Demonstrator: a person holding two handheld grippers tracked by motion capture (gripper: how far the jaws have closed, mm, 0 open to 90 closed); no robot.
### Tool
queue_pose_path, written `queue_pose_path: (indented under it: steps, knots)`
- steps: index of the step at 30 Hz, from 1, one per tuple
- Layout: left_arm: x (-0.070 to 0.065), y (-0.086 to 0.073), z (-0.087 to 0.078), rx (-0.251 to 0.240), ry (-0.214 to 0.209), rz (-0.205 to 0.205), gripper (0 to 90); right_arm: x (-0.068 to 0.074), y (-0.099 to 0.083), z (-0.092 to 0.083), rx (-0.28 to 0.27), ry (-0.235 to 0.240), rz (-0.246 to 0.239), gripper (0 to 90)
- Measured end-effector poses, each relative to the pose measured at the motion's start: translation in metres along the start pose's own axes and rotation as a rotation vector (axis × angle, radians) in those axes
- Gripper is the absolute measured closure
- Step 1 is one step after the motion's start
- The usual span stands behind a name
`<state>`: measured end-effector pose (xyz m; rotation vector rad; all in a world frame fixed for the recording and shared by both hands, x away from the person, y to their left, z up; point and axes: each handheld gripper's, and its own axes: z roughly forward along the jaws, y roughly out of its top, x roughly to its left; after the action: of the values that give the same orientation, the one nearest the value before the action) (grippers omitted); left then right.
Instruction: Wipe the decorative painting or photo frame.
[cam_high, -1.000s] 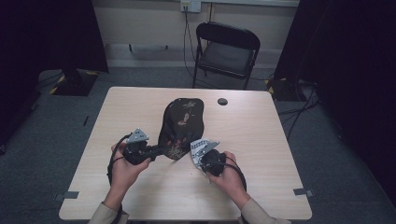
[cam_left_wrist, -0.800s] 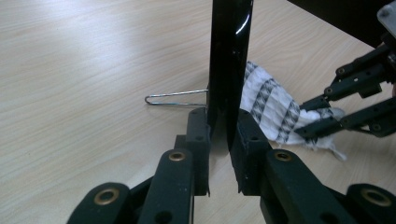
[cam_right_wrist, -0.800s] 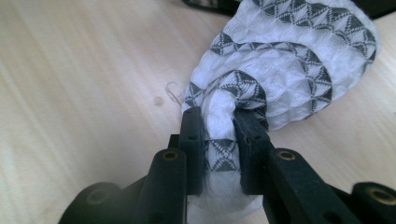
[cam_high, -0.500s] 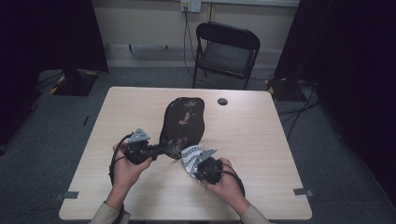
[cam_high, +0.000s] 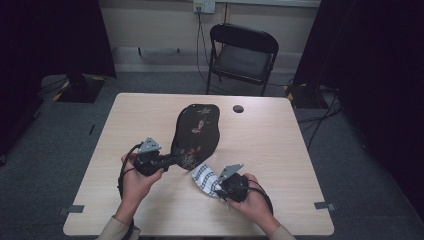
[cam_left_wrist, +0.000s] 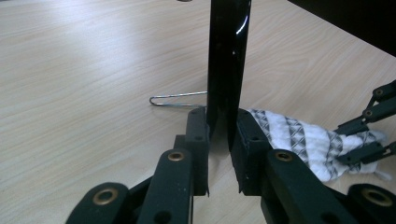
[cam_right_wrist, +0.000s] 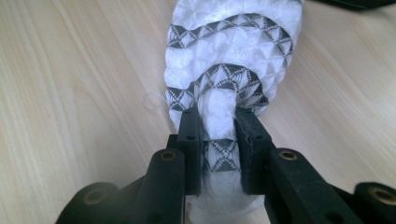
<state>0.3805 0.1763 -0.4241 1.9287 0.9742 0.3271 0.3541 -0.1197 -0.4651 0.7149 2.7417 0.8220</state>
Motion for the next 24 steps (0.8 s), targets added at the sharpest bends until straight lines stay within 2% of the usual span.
queue_pose_path:
  steps: [2, 5, 7, 11, 14, 19, 24]
  knots:
    - [0.0, -0.001, 0.001, 0.011, 0.012, -0.003, 72.3, -0.005, -0.006, -0.004, -0.002, -0.012, 0.016, 74.3]
    - [0.001, -0.002, 0.001, 0.022, 0.009, -0.014, 70.3, -0.014, -0.016, -0.01, -0.006, -0.03, 0.046, 74.1]
    - [0.003, -0.002, 0.001, 0.023, 0.013, -0.018, 65.9, -0.02, -0.021, -0.012, -0.011, -0.04, 0.069, 73.5]
    - [0.004, -0.001, 0.0, 0.007, 0.028, -0.018, 50.5, -0.026, -0.025, -0.015, -0.008, -0.07, 0.088, 72.5]
    - [0.006, -0.001, -0.002, 0.008, 0.034, -0.009, 43.8, -0.03, -0.026, -0.016, -0.008, -0.082, 0.094, 72.0]
    - [0.007, -0.003, -0.002, 0.016, 0.036, -0.01, 38.1, -0.036, -0.031, -0.019, -0.01, -0.1, 0.124, 71.0]
    - [0.006, -0.004, -0.003, 0.025, 0.034, -0.008, 34.0, -0.04, -0.032, -0.023, -0.012, -0.118, 0.132, 70.3]
